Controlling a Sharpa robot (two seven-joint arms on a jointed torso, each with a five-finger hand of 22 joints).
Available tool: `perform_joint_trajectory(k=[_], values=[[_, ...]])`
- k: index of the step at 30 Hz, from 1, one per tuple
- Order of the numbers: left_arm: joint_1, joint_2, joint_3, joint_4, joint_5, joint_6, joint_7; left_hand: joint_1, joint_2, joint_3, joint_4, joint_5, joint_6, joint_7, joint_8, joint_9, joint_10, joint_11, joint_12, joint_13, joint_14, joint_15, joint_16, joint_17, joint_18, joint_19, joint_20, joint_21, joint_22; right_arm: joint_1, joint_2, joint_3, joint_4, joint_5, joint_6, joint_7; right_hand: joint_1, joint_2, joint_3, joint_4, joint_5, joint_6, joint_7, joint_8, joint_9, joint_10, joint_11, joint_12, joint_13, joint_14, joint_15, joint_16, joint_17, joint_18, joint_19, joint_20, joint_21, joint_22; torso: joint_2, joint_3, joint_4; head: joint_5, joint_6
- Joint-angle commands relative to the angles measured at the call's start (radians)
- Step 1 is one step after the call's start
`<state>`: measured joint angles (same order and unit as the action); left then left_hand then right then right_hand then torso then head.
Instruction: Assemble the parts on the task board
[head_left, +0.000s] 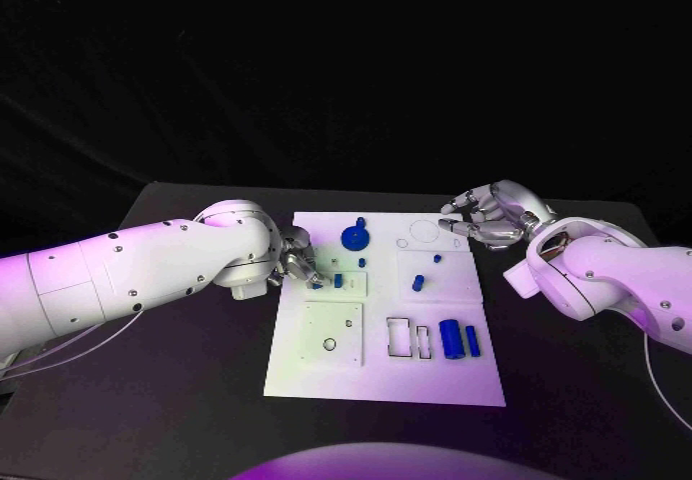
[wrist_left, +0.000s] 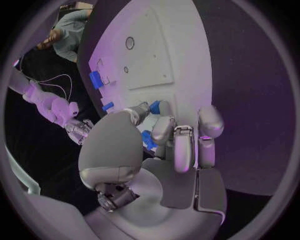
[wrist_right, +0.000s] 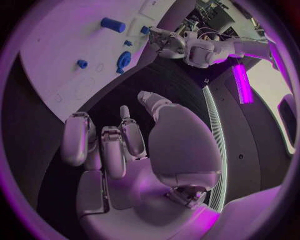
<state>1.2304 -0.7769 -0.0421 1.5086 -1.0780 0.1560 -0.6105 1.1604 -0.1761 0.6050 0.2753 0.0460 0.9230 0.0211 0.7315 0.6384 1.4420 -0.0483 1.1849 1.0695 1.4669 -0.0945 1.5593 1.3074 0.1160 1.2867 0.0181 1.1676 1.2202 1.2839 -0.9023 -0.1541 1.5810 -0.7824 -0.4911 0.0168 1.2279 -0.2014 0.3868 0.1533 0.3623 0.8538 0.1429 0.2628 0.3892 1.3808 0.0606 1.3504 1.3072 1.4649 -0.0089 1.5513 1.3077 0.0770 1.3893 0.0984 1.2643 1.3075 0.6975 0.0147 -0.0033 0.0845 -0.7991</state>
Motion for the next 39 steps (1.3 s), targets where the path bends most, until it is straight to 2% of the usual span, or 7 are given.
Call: perform_joint_trajectory(k=[1,6,13,22,27,30,39], values=[[-0.005,0.000,-0.004,-0.002,0.011,0.002,-0.003,0.049,0.014,0.064,-0.025,0.004,-0.008,-0.010,0.002,0.008,0.001,-0.005,0.001,0.000,0.100,-0.006,0.004,0.242,-0.007,0.003,0.000,-0.007,0.002,-0.001,0.001,0.000,0.001,-0.001,0.011,0.004,-0.003,0.003,0.000,0.006,0.003,-0.006,0.000,0.005,0.001,-0.003,-0.002,0.002,0.002,0.091,-0.002,-0.005,0.205,0.005,-0.004,-0.003,-0.006,0.030,0.000,0.0004,0.0000,0.000,0.000],[-0.005,-0.001,-0.004,-0.002,0.020,0.004,0.002,0.060,0.003,0.203,-0.094,0.006,-0.023,0.001,0.021,0.020,0.002,0.003,0.000,-0.002,0.100,0.001,0.004,0.241,-0.007,0.004,0.005,-0.011,0.007,-0.001,0.001,0.000,0.000,-0.001,0.011,0.003,-0.004,0.004,0.001,0.008,0.004,-0.006,0.000,0.005,0.002,-0.002,-0.002,0.003,0.003,0.091,-0.002,-0.005,0.204,0.005,-0.003,-0.003,-0.006,0.031,0.000,0.0003,0.0004,0.000,-0.001],[-0.005,-0.005,-0.004,0.000,0.048,0.004,0.004,0.045,0.004,0.259,-0.130,0.007,-0.027,0.005,0.030,0.026,0.000,0.007,-0.004,-0.007,0.099,0.004,0.002,0.237,-0.006,0.004,0.008,-0.014,0.009,-0.001,0.000,0.000,0.000,-0.001,0.011,0.003,-0.004,0.004,0.001,0.008,0.004,-0.006,0.000,0.005,0.002,-0.002,-0.002,0.003,0.003,0.091,-0.002,-0.005,0.204,0.005,-0.003,-0.003,-0.006,0.031,0.000,0.0009,-0.0004,0.001,0.000],[-0.005,-0.012,-0.004,0.001,0.083,0.002,0.006,0.028,0.003,0.299,-0.158,0.014,-0.034,0.008,0.034,0.028,-0.003,0.008,-0.008,-0.012,0.098,0.005,0.001,0.233,-0.005,0.003,0.008,-0.017,0.012,-0.001,-0.001,0.000,0.000,-0.002,0.012,0.003,-0.004,0.004,0.001,0.008,0.004,-0.006,0.000,0.005,0.002,-0.002,-0.002,0.003,0.003,0.091,-0.002,-0.005,0.204,0.005,-0.003,-0.003,-0.006,0.031,0.000,0.0010,-0.0001,0.000,-0.001],[-0.005,-0.018,-0.004,0.002,0.095,-0.010,0.010,-0.017,-0.010,0.358,-0.207,0.082,-0.040,0.011,0.043,0.033,-0.006,0.010,-0.009,-0.014,0.097,0.005,-0.001,0.229,-0.005,0.003,0.007,-0.015,0.021,-0.001,-0.001,0.000,0.000,-0.002,0.013,0.003,-0.004,0.004,0.001,0.008,0.004,-0.006,0.000,0.005,0.002,-0.002,-0.002,0.003,0.003,0.091,-0.002,-0.005,0.204,0.005,-0.003,-0.003,-0.006,0.031,0.000,0.0007,-0.0004,-0.002,-0.001],[-0.005,-0.023,-0.004,0.003,0.100,-0.022,0.015,-0.034,-0.014,0.373,-0.222,0.105,-0.041,0.011,0.047,0.036,-0.007,0.010,-0.009,-0.014,0.097,0.004,-0.001,0.228,-0.005,0.004,0.006,-0.012,0.025,-0.001,-0.002,0.000,0.000,-0.002,0.013,0.003,-0.004,0.004,0.001,0.008,0.004,-0.006,0.000,0.005,0.002,-0.002,-0.002,0.003,0.003,0.091,-0.002,-0.005,0.204,0.005,-0.003,-0.003,-0.006,0.031,0.000,0.0008,-0.0003,-0.002,-0.001],[-0.005,-0.032,-0.004,0.006,0.105,-0.050,0.029,-0.041,-0.014,0.382,-0.231,0.113,-0.040,0.011,0.050,0.037,-0.007,0.009,-0.008,-0.012,0.097,0.003,-0.001,0.227,-0.005,0.004,0.005,-0.011,0.027,-0.001,-0.003,0.000,0.000,-0.002,0.014,0.003,-0.004,0.004,0.001,0.008,0.004,-0.006,0.000,0.005,0.002,-0.002,-0.002,0.003,0.003,0.091,-0.002,-0.005,0.204,0.005,-0.003,-0.003,-0.006,0.031,0.000,0.0005,0.0000,-0.003,-0.001]])
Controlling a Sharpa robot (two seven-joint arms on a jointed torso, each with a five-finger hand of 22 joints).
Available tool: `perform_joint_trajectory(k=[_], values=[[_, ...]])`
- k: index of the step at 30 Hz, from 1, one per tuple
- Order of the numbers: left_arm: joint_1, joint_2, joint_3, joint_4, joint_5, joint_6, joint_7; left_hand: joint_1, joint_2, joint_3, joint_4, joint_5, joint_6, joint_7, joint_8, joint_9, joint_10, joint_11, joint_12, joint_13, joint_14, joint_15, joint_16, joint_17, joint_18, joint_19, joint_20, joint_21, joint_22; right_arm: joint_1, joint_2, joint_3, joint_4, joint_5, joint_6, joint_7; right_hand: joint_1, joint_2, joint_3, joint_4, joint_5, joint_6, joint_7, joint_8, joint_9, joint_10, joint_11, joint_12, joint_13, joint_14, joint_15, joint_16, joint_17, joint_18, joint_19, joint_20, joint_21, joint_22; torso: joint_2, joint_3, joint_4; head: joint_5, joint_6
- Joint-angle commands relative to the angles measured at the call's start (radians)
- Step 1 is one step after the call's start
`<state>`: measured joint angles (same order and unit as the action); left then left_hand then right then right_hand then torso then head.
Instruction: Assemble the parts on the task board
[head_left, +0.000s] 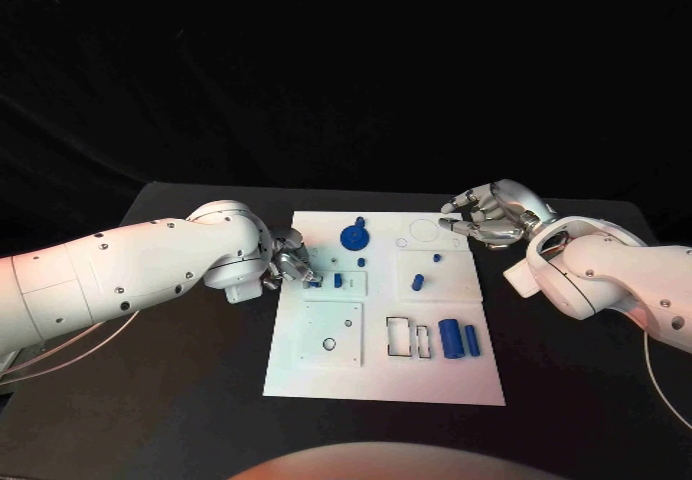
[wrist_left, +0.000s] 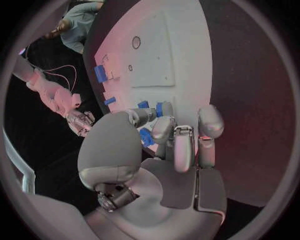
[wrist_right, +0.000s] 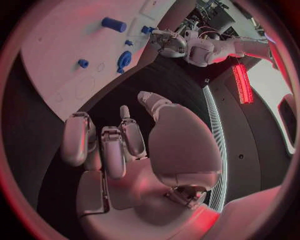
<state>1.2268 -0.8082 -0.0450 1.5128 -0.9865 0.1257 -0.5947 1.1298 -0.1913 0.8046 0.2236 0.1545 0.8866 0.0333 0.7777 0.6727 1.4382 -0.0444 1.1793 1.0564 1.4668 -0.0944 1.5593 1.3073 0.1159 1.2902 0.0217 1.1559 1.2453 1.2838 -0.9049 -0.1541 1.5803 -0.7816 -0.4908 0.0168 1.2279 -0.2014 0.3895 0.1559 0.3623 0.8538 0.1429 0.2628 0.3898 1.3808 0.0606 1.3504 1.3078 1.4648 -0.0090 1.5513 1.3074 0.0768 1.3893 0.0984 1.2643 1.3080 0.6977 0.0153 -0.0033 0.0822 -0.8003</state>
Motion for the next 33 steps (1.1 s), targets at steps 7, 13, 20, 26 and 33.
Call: perform_joint_trajectory(k=[7,13,20,26,33], values=[[-0.001,-0.002,-0.001,0.005,0.014,-0.033,0.027,-0.014,0.002,0.187,-0.183,-0.002,-0.004,-0.001,0.006,0.003,-0.003,0.005,-0.002,0.000,0.097,0.003,-0.001,0.227,-0.005,0.001,0.001,0.001,0.003,0.000,0.000,0.000,0.001,-0.002,0.014,0.004,-0.004,0.004,-0.002,0.005,0.004,-0.006,0.000,0.005,0.001,-0.002,-0.002,0.003,0.002,0.091,-0.002,-0.005,0.205,0.005,-0.003,-0.003,-0.006,0.030,0.000,0.0000,-0.0004,0.000,-0.001],[-0.001,-0.003,-0.001,0.012,-0.003,-0.054,0.056,-0.016,0.002,0.188,-0.187,-0.007,-0.003,-0.002,0.007,0.004,0.000,0.005,0.005,0.008,0.098,0.003,0.001,0.234,-0.006,0.002,0.001,0.003,0.006,0.000,-0.001,0.000,0.001,-0.002,0.014,0.004,-0.004,0.004,-0.002,0.005,0.004,-0.006,0.000,0.005,0.001,-0.002,-0.002,0.003,0.002,0.091,-0.002,-0.005,0.205,0.005,-0.003,-0.003,-0.006,0.030,0.000,0.0002,0.0002,0.000,-0.001],[-0.002,-0.003,0.000,0.025,-0.058,-0.053,0.099,-0.016,0.003,0.188,-0.190,-0.014,-0.003,-0.002,0.008,0.004,0.003,0.005,0.009,0.013,0.099,0.003,0.002,0.236,-0.006,0.004,0.001,0.005,0.008,0.000,-0.001,0.000,0.001,-0.002,0.014,0.004,-0.004,0.004,-0.002,0.005,0.004,-0.006,0.000,0.005,0.001,-0.002,-0.002,0.003,0.002,0.091,-0.002,-0.005,0.205,0.005,-0.003,-0.003,-0.006,0.030,0.001,-0.0001,-0.0009,0.000,-0.002],[-0.002,0.003,0.000,0.023,-0.105,-0.023,0.108,-0.015,0.004,0.188,-0.192,-0.018,-0.002,-0.003,0.009,0.004,0.003,0.004,0.008,0.010,0.099,0.003,0.002,0.235,-0.006,0.003,0.001,0.005,0.008,-0.001,-0.001,0.000,0.001,-0.002,0.015,0.004,-0.004,0.004,-0.002,0.005,0.004,-0.006,0.000,0.005,0.001,-0.002,-0.002,0.003,0.002,0.091,-0.002,-0.005,0.205,0.005,-0.003,-0.003,-0.006,0.030,0.001,0.0008,-0.0007,-0.001,-0.004],[-0.002,0.012,0.000,0.007,-0.148,0.049,0.090,-0.010,0.005,0.190,-0.200,-0.018,0.000,-0.004,0.010,0.004,0.001,0.003,0.003,0.005,0.098,0.003,0.001,0.233,-0.006,0.001,0.001,0.002,0.007,-0.001,0.000,0.000,0.000,-0.002,0.016,0.004,-0.005,0.002,-0.001,0.008,0.004,-0.005,-0.001,0.006,0.003,0.000,-0.002,0.005,0.004,0.091,-0.003,-0.004,0.206,0.005,-0.002,-0.003,-0.005,0.031,0.000,0.0006,-0.0003,0.000,-0.008]])
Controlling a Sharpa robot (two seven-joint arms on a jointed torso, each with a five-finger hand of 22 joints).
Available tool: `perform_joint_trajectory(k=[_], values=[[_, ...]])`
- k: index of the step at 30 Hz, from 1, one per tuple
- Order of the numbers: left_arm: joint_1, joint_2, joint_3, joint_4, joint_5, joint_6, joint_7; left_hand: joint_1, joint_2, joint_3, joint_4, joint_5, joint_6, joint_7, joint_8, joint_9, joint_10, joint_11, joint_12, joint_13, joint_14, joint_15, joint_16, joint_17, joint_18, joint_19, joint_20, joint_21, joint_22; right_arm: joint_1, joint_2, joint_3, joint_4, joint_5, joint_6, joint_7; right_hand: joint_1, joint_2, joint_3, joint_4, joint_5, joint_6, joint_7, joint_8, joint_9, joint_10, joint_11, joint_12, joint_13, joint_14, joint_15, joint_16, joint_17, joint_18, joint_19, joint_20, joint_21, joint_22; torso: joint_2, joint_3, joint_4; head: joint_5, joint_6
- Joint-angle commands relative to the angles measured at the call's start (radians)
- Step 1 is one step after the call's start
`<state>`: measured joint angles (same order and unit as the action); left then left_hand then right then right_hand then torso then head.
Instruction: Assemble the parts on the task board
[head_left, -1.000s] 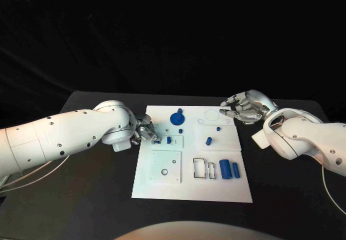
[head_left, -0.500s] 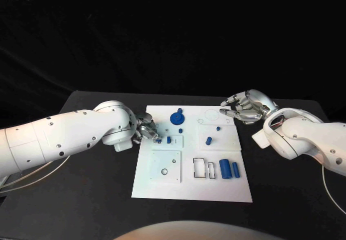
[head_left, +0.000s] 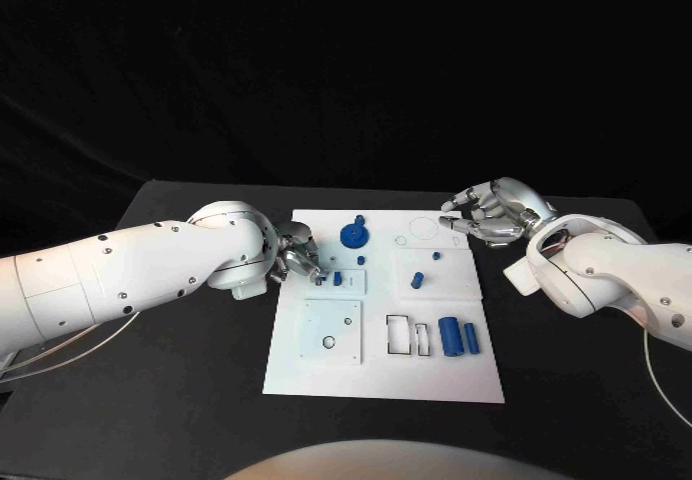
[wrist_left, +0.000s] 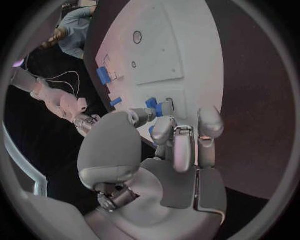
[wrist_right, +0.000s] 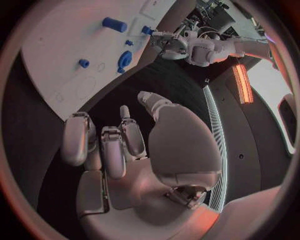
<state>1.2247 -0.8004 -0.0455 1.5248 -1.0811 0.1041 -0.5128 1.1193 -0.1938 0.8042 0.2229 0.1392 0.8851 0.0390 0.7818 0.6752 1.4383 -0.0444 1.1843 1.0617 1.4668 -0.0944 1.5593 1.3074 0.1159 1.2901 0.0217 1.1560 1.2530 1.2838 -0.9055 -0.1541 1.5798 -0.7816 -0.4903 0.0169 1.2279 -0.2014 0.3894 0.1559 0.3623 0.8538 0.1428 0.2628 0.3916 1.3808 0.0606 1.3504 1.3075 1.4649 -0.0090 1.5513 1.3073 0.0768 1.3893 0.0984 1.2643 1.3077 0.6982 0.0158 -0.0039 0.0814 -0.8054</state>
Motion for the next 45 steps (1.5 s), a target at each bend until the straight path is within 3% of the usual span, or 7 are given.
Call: perform_joint_trajectory(k=[1,12,45], values=[[0.000,0.005,0.001,-0.009,-0.056,0.082,0.005,0.000,0.008,0.191,-0.199,-0.003,0.002,-0.009,0.006,0.001,0.001,0.003,-0.002,-0.001,0.098,0.003,0.001,0.233,-0.006,0.001,0.001,0.002,-0.001,-0.001,0.001,0.000,0.000,-0.003,0.015,0.004,-0.005,0.002,-0.001,0.008,0.004,-0.005,-0.001,0.006,0.001,0.000,-0.002,0.005,0.004,0.091,-0.003,-0.004,0.206,0.005,-0.002,-0.003,-0.005,0.032,0.000,0.0003,0.0003,0.000,-0.003],[0.001,0.020,0.001,-0.034,-0.043,0.132,-0.029,0.001,0.008,0.191,-0.204,0.002,0.004,-0.009,0.007,0.001,0.001,0.003,0.001,0.003,0.098,0.003,0.001,0.234,-0.005,-0.001,0.001,0.000,-0.002,-0.001,0.002,0.000,0.000,-0.003,0.013,0.006,-0.005,0.002,-0.001,0.008,0.004,-0.005,-0.001,0.006,0.001,0.000,-0.002,0.005,0.004,0.091,-0.003,-0.004,0.206,0.005,-0.002,-0.003,-0.005,0.032,0.000,0.0004,-0.0005,0.000,-0.006],[0.001,0.043,0.001,-0.042,-0.013,0.108,-0.046,-0.010,0.009,0.186,-0.207,0.013,0.007,-0.008,0.007,0.000,0.007,0.005,0.011,0.013,0.101,0.004,0.007,0.249,-0.007,0.003,0.002,0.007,0.006,-0.001,0.003,0.000,0.000,-0.002,0.012,0.006,-0.005,0.002,-0.001,0.008,0.004,-0.005,-0.001,0.006,0.001,0.000,-0.002,0.005,0.004,0.091,-0.003,-0.004,0.206,0.005,-0.002,-0.003,-0.005,0.032,-0.001,0.0004,-0.0001,-0.001,-0.008]])
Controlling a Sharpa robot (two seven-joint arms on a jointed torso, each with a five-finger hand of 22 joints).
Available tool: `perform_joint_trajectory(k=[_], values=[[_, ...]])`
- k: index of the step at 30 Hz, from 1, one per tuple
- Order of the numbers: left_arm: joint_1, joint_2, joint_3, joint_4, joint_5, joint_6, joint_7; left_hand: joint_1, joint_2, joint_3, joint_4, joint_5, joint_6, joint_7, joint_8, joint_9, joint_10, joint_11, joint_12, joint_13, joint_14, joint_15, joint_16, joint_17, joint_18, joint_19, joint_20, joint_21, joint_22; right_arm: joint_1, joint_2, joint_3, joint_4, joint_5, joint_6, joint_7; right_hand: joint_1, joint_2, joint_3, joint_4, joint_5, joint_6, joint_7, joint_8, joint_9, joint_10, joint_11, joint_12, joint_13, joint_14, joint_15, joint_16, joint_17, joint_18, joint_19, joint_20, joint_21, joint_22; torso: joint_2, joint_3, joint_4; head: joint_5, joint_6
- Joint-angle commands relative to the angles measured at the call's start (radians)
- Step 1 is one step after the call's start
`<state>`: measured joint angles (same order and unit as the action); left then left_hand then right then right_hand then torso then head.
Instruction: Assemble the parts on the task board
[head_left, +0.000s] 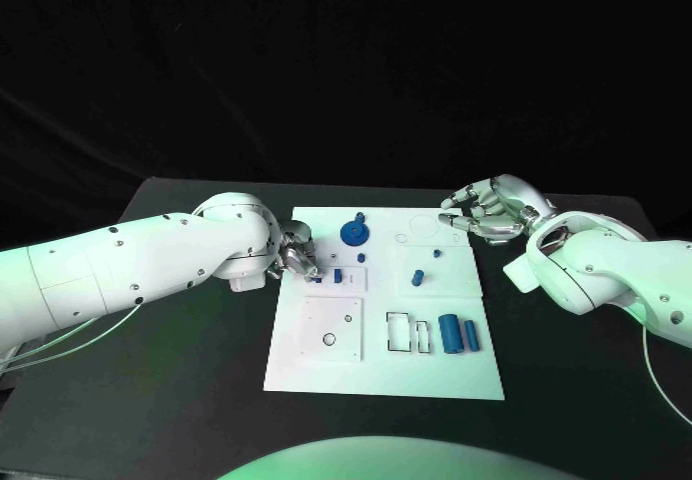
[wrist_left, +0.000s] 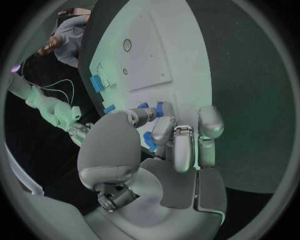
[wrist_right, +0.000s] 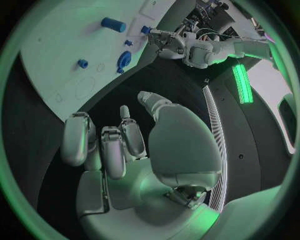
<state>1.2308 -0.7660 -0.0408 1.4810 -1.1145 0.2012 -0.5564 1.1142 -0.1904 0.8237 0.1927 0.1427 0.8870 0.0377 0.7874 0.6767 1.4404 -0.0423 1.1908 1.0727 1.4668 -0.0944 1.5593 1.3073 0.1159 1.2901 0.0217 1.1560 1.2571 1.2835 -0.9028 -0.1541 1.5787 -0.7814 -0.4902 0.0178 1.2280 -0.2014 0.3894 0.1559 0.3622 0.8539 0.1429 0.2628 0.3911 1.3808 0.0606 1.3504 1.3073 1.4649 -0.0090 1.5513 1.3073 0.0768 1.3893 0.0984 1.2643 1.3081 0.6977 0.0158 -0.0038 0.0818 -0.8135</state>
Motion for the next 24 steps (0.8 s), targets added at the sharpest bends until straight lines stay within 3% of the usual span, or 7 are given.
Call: perform_joint_trajectory(k=[1,9,24], values=[[-0.005,0.009,-0.004,0.002,0.020,0.012,-0.003,-0.005,0.006,0.166,-0.177,0.011,0.005,-0.007,0.001,-0.002,0.005,0.003,0.004,0.002,0.101,0.004,0.007,0.249,-0.007,0.003,0.002,0.006,0.002,-0.001,0.000,0.000,0.001,-0.002,0.012,0.005,-0.005,0.002,-0.001,0.008,0.004,-0.005,-0.001,0.006,0.001,0.000,-0.002,0.005,0.004,0.091,-0.003,-0.004,0.206,0.005,-0.002,-0.003,-0.005,0.031,0.000,0.0004,-0.0002,-0.001,0.000],[-0.005,0.015,-0.004,0.001,0.025,0.023,-0.008,-0.035,-0.001,0.149,-0.183,0.053,0.017,-0.009,0.003,-0.004,0.010,0.002,0.007,0.003,0.103,0.005,0.009,0.256,-0.008,0.005,0.003,0.009,0.008,-0.001,0.001,0.000,0.000,-0.002,0.011,0.005,-0.005,0.002,0.000,0.009,0.005,-0.007,-0.001,0.006,0.003,-0.002,-0.002,0.004,0.002,0.091,-0.003,-0.005,0.204,0.005,-0.003,-0.003,-0.007,0.030,-0.001,0.0004,0.0001,-0.001,-0.002],[-0.005,0.017,-0.004,-0.003,0.027,0.035,-0.021,-0.079,-0.011,0.103,-0.163,0.070,0.033,-0.016,0.005,-0.005,0.017,-0.001,0.010,0.006,0.103,0.003,0.011,0.261,-0.009,0.008,0.004,0.007,0.013,-0.001,0.001,0.000,0.000,-0.002,0.011,0.005,-0.005,0.002,0.000,0.009,0.005,-0.007,-0.001,0.006,0.003,-0.002,-0.002,0.004,0.002,0.091,-0.003,-0.005,0.204,0.005,-0.003,-0.003,-0.007,0.030,0.000,-0.0001,0.0001,-0.002,-0.003]])
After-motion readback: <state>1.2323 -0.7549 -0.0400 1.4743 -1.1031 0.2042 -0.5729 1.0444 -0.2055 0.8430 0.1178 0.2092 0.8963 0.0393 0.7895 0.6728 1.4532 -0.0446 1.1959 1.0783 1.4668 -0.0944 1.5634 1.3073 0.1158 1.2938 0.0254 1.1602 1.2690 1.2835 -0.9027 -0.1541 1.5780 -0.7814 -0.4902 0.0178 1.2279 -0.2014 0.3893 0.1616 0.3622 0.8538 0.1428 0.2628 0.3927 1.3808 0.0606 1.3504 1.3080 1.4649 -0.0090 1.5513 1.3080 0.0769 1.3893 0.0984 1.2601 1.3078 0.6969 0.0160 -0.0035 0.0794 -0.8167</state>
